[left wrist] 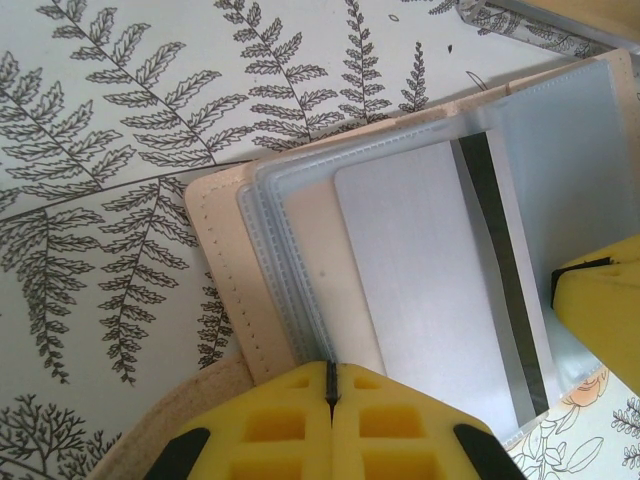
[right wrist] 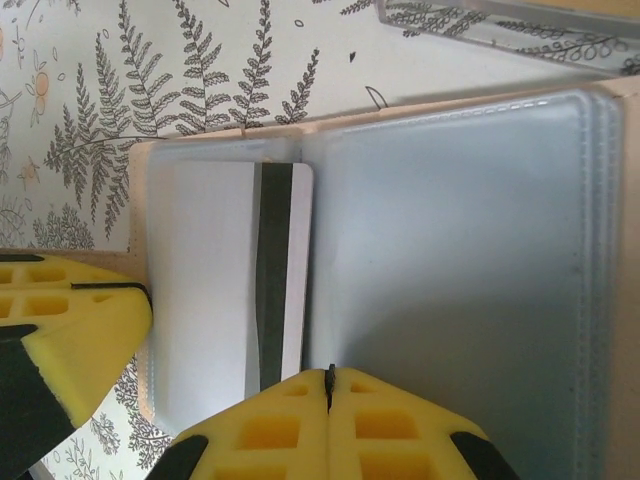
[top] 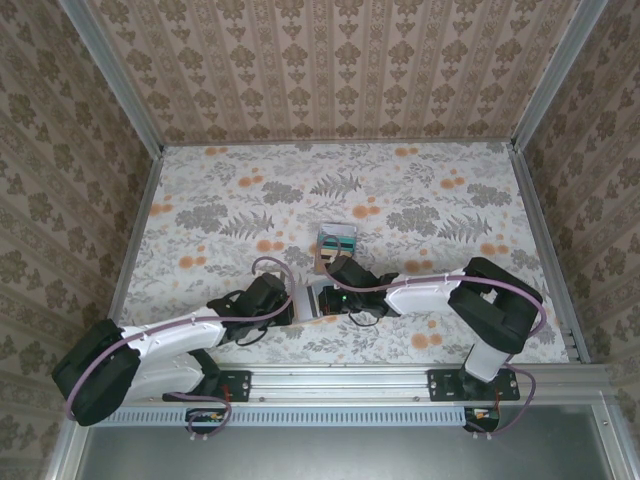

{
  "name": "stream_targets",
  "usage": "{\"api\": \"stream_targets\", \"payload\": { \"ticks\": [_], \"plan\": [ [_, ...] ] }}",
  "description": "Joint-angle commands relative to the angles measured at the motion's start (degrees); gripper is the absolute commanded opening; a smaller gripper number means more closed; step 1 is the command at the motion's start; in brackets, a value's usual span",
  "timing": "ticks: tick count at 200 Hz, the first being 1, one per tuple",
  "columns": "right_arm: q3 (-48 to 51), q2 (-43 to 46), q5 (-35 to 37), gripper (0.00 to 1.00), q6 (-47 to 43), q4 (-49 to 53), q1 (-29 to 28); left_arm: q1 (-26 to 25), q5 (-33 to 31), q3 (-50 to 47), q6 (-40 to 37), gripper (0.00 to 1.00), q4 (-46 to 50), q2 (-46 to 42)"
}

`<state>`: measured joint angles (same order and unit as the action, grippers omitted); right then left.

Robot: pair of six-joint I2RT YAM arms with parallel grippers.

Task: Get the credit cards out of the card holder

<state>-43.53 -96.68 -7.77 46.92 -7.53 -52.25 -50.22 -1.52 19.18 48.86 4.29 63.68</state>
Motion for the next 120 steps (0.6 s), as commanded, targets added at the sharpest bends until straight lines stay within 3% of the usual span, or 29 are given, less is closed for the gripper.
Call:
{"api": "stream_targets", "payload": {
  "ticks": [1, 9, 18, 120],
  "plan": [
    [0.53, 1.54, 0.49, 0.01, 0.27, 0.26, 0.36, 0.21, -1.23, 0.24, -0.57, 0.00, 3.49, 0.17],
    [0.55, 1.37, -0.19, 0.10, 0.28, -0.64, 0.31, 0.21, -1.11, 0.24, -0.61, 0.00, 3.44, 0.13],
    [0.47, 1.07, -0.69, 0.14, 0.25, -1.57, 0.35, 0.21, -1.12, 0.33, -0.64, 0.00, 3.44, 0.13],
    [-1.67, -3.62, -3.14, 0.18, 0.35, -4.36, 0.35, 0.12, -0.59, 0.40, -0.71, 0.00, 2.72, 0.39]
  ]
}}
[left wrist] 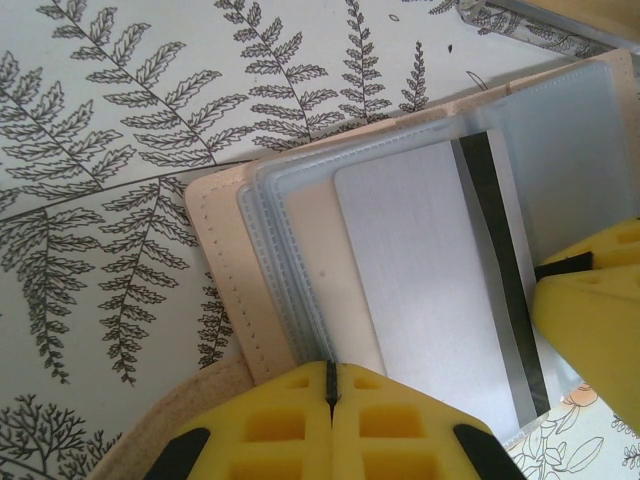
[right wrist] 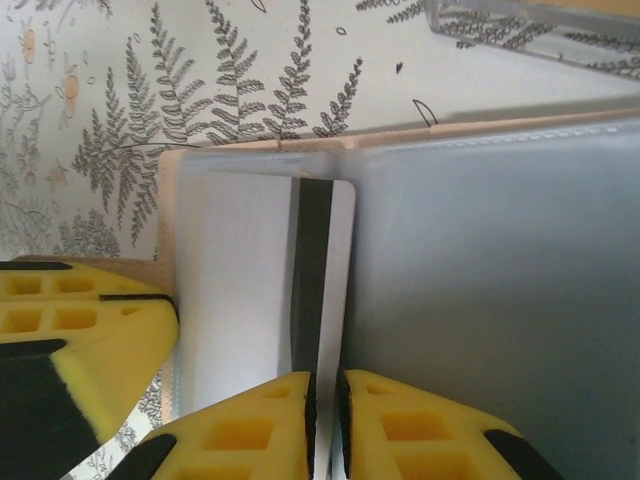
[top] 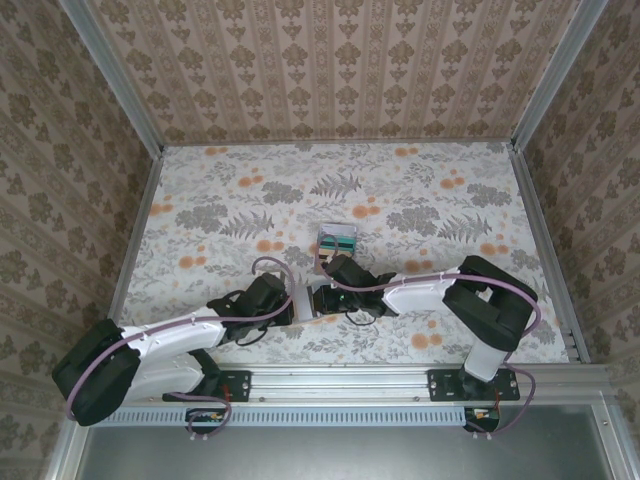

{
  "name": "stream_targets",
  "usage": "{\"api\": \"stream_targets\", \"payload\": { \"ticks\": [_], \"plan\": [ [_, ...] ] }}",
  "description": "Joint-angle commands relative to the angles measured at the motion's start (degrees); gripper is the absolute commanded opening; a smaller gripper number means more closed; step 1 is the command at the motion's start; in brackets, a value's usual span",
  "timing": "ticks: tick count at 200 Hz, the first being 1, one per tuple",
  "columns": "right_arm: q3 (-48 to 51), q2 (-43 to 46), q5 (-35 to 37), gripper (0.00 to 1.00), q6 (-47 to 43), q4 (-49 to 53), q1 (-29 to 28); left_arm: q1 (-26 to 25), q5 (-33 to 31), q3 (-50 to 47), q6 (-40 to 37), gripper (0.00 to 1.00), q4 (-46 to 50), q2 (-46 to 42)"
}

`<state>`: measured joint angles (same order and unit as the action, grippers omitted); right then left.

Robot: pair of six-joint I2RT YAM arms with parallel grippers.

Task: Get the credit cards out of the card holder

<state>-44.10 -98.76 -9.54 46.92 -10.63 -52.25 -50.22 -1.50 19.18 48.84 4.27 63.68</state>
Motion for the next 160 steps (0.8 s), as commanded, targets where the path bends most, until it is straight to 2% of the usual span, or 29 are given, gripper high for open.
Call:
{"api": "stream_targets", "payload": {
  "ticks": [1, 124, 141, 160],
  "plan": [
    [-1.09, -1.53, -1.41, 0.18, 0.36, -1.24, 0.33, 0.12, -0.57, 0.41, -0.68, 0.00, 2.70, 0.39],
    [-0.82, -4.16, -5.75, 0.18, 2.27, -6.23, 0.52, -0.23, -0.08, 0.77, -0.66, 0.00, 1.70, 1.89],
    [-0.55, -4.32, -5.93, 0.12, 2.60, -6.59, 0.59, -0.29, -0.16, 0.80, -0.68, 0.00, 1.74, 1.91],
    [-0.03, -3.70, -5.47, 0.00, 2.74, -6.20, 0.96, -0.29, -0.17, 0.77, -0.72, 0.00, 1.87, 1.84]
  ]
}}
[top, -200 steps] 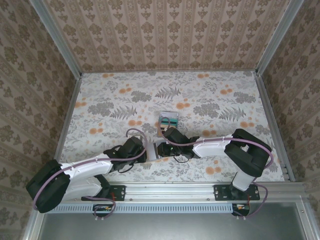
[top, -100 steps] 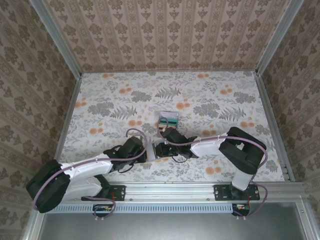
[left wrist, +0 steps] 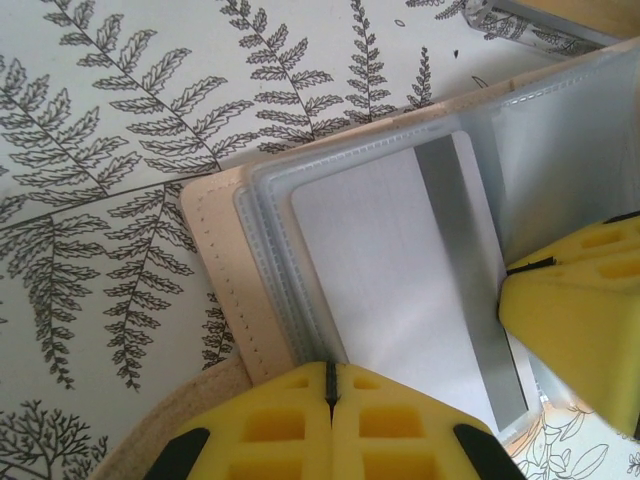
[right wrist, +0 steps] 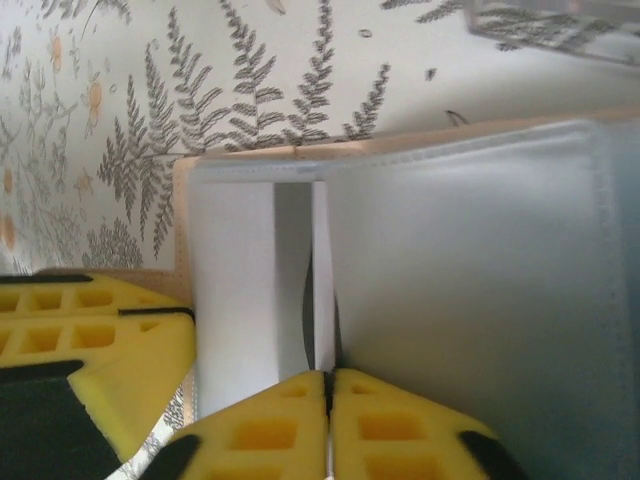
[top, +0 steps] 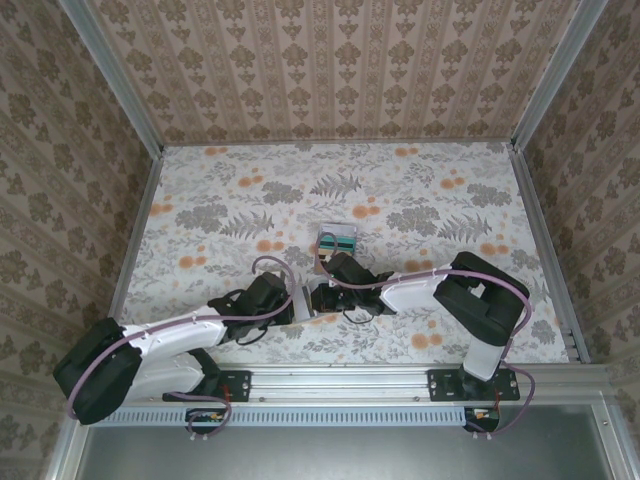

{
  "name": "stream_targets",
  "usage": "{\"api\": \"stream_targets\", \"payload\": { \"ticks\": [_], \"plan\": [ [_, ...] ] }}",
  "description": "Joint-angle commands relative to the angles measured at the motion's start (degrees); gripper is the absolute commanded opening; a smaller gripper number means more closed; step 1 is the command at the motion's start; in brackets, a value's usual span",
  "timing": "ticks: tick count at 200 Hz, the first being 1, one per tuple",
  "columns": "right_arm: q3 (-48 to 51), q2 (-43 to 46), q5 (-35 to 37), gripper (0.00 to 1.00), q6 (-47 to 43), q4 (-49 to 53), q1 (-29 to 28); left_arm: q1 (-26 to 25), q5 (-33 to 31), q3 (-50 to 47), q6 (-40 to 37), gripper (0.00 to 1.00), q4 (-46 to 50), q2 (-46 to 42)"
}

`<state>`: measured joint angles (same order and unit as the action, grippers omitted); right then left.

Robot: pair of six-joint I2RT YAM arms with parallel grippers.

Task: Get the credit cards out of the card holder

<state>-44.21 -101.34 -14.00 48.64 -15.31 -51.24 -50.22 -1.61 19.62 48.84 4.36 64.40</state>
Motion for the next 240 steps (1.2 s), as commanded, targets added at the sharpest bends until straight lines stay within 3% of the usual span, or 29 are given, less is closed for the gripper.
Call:
{"api": "stream_targets", "payload": {
  "ticks": [1, 94, 104, 123, 163, 183, 240],
  "plan": [
    [0.12, -1.09, -0.98, 0.00, 0.97, -1.50, -0.06, -0.26, -0.06, 0.33, -0.70, 0.00, 1.79, 1.14],
    [3.00, 2.84, -0.68, 0.00, -0.30, -0.51, 2.37, -0.28, -0.42, 1.03, -1.20, 0.00, 2.58, 1.52],
    [2.68, 2.17, -1.26, 0.09, -0.09, -0.98, 2.29, -0.24, -0.29, 1.12, -1.20, 0.00, 2.50, 1.60],
    [2.31, 0.79, -2.25, 0.18, 0.07, -2.23, 2.37, -0.24, -0.32, 1.21, -1.19, 0.00, 2.41, 1.76],
    [2.11, -1.10, -3.22, 0.21, 0.65, -4.13, 2.35, -0.29, -0.15, 1.30, -1.19, 0.00, 2.21, 2.30],
    [2.12, -1.36, -3.40, 0.20, 0.66, -4.47, 2.33, -0.32, 0.02, 1.45, -1.33, 0.00, 2.18, 2.74],
    [4.25, 1.04, -1.09, 0.00, 0.41, -3.33, 3.11, -0.31, -0.23, 1.21, -1.36, 0.00, 2.89, 1.62]
  ]
}}
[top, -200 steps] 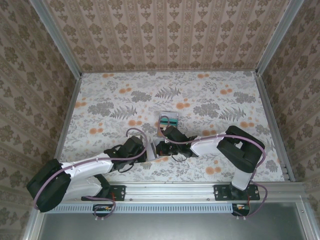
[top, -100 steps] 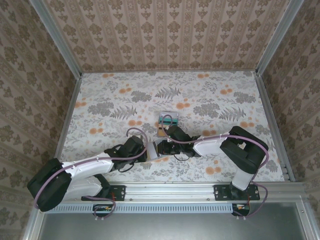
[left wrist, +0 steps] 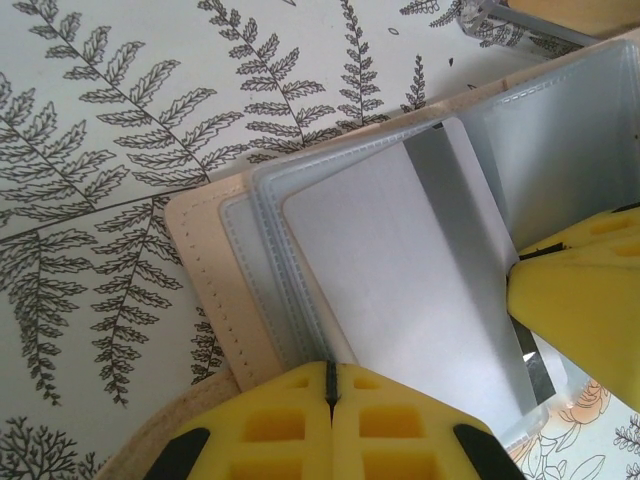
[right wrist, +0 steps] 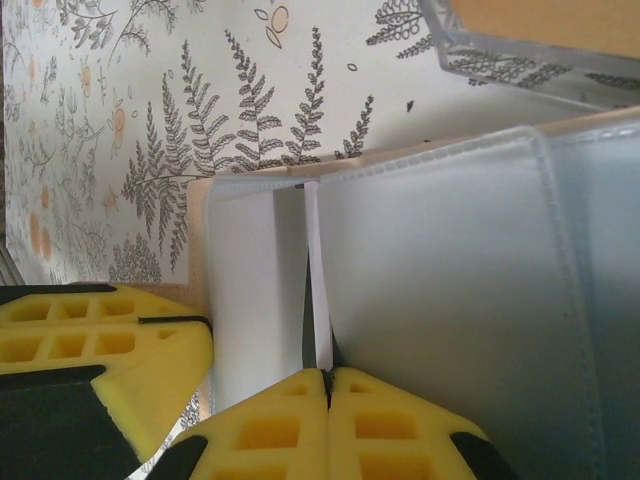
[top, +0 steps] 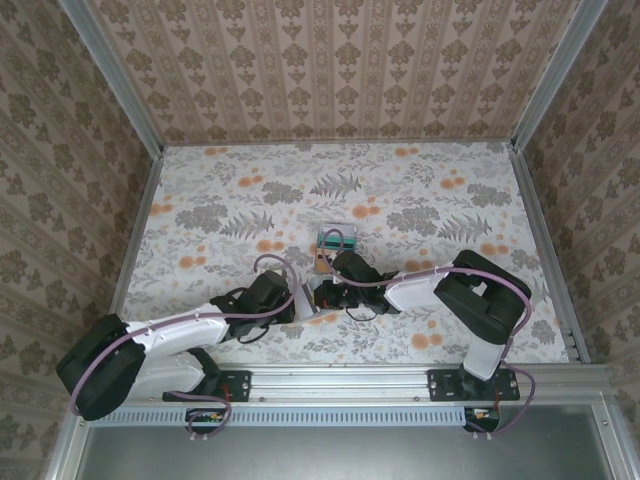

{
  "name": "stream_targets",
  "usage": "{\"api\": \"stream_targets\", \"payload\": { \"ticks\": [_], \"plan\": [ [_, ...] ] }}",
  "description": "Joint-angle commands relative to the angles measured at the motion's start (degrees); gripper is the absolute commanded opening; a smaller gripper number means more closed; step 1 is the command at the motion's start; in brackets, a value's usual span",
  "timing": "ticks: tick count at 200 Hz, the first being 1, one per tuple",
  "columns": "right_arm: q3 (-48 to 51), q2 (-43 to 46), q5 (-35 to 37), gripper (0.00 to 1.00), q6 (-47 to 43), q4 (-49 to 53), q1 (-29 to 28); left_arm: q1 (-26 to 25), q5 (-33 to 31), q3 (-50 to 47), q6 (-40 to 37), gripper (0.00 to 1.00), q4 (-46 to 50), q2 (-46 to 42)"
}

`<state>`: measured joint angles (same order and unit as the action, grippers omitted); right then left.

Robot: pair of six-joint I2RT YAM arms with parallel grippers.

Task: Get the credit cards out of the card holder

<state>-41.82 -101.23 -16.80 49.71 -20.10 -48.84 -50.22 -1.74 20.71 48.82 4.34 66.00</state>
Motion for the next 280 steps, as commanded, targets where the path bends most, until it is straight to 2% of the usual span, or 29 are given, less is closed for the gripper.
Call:
{"api": "stream_targets", "payload": {
  "ticks": [1, 63, 104, 147, 195, 203, 210, 227, 241, 254, 265, 280],
  "plan": [
    [1.98, 1.03, 1.74, 0.00, -0.71, 1.46, 0.69, -0.27, -0.11, 0.12, -1.35, 0.00, 2.94, -0.03],
    [6.29, 6.70, 2.95, 0.00, -2.19, 3.78, 3.74, -0.24, -0.18, -0.05, -1.53, 0.00, 3.39, -0.69],
    [8.18, 13.52, 4.24, 0.00, -4.64, 8.34, 5.21, -0.32, -0.12, 0.12, -1.80, 0.00, 4.01, -1.84],
    [7.45, 24.01, 6.77, 0.00, -10.21, 17.65, 5.59, -0.38, 0.30, 0.65, -2.36, 0.00, 4.54, -4.56],
    [0.51, 33.02, 11.87, 0.00, -22.01, 31.69, 5.44, -0.27, 0.10, 0.66, -3.76, 0.00, 5.13, -9.96],
    [-1.13, 33.42, 12.53, 0.00, -24.31, 33.52, 5.48, -0.28, 0.02, 0.52, -3.97, 0.06, 5.37, -11.07],
    [-2.84, 33.47, 13.27, 0.00, -26.76, 35.14, 5.44, -0.29, -0.11, 0.32, -4.16, 0.15, 5.57, -12.17],
    [-6.17, 33.23, 15.20, 0.00, -33.89, 37.15, 5.18, -0.31, -0.91, -0.75, -3.85, 0.50, 5.94, -15.21],
    [-7.65, 33.15, 15.21, 0.00, -40.32, 36.38, 5.17, -0.26, -1.23, -2.32, -3.30, 0.62, 5.53, -18.12],
    [-9.00, 32.75, 15.83, 0.00, -47.46, 35.53, 5.19, -0.31, -1.25, -3.66, -3.03, 0.69, 5.59, -21.01],
    [-10.27, 32.02, 15.69, 0.00, -53.56, 35.79, 5.15, -0.31, -1.21, -4.52, -3.03, 0.85, 6.26, -23.49],
    [-12.67, 30.07, 17.91, 0.00, -59.67, 37.19, 5.31, -0.29, -1.51, -4.98, -3.28, 0.98, 8.24, -27.26]
  ]
}}
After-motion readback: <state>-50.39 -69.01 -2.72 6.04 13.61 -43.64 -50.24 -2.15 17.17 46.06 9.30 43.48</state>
